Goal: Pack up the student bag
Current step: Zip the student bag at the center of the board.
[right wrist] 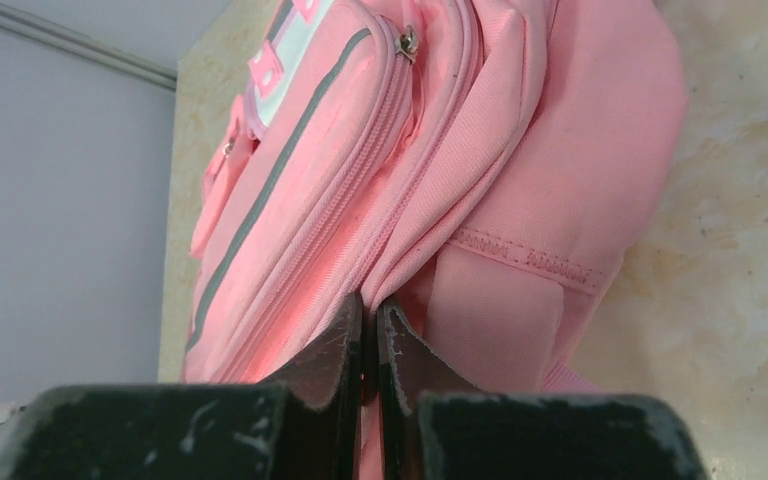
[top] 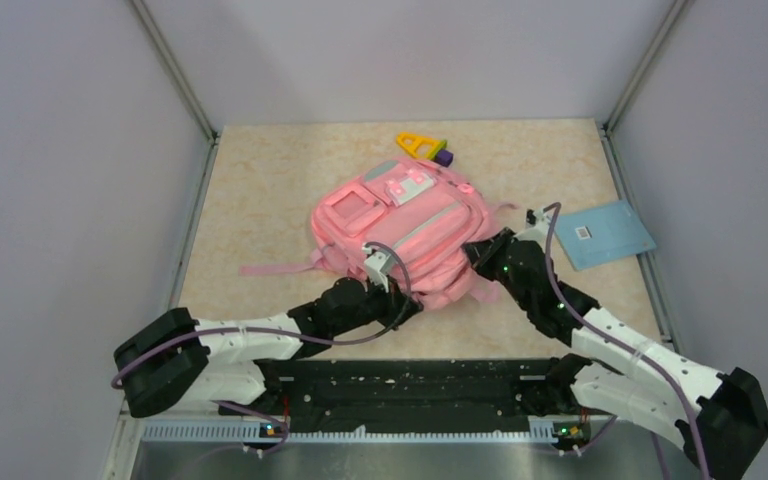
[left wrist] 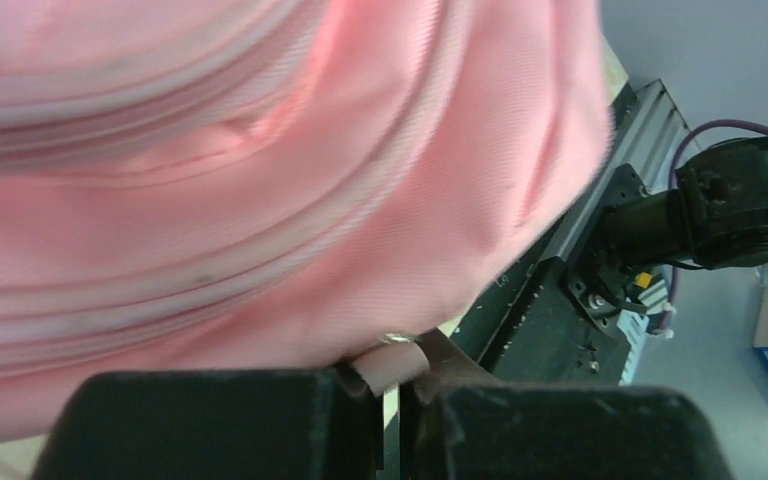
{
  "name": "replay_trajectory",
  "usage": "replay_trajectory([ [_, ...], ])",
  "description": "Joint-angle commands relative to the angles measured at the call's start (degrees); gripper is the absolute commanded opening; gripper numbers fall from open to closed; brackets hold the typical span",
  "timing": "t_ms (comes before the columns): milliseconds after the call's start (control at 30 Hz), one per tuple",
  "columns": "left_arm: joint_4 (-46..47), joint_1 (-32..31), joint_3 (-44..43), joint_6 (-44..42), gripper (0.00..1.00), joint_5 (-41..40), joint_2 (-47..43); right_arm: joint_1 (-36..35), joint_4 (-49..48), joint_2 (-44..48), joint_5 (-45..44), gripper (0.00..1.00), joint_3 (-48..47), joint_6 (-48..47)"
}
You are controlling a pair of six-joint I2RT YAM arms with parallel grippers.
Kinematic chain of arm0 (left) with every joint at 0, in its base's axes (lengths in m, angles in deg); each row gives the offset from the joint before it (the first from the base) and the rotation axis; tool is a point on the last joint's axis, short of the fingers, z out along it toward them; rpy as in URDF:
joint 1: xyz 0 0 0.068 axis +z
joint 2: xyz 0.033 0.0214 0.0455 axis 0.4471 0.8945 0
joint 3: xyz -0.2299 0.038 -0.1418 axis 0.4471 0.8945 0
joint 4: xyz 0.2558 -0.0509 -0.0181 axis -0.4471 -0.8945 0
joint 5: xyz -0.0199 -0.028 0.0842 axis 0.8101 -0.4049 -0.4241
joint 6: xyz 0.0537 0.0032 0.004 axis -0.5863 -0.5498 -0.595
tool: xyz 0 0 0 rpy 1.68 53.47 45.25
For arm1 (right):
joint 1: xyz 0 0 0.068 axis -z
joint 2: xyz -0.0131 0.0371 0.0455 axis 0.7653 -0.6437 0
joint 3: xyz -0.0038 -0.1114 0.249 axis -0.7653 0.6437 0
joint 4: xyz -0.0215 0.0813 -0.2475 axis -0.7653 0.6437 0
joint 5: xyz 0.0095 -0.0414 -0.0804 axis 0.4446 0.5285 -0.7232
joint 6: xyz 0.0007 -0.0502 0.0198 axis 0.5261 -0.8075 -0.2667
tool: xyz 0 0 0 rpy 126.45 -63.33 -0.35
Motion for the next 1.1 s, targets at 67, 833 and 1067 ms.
replay_trajectory([
  [67, 5.54, -2.66, -6.43, 2.9, 0.0, 4.28, -1.85, -7.0, -13.76, -6.36, -5.3, 0.0, -1.02, -3.96],
  [833, -12.57, -5.1, -6.35, 13.47, 0.62, -14.92, -6.61, -13.74, -7.63, -4.77, -15.53, 0.53, -2.13, -22.9],
  [1067, -37.73, -2.36, -6.19, 19.2, 0.76, -17.64, -17.57, -13.88, 1.28, 3.3, -6.2, 0.65, 1.68, -28.4],
])
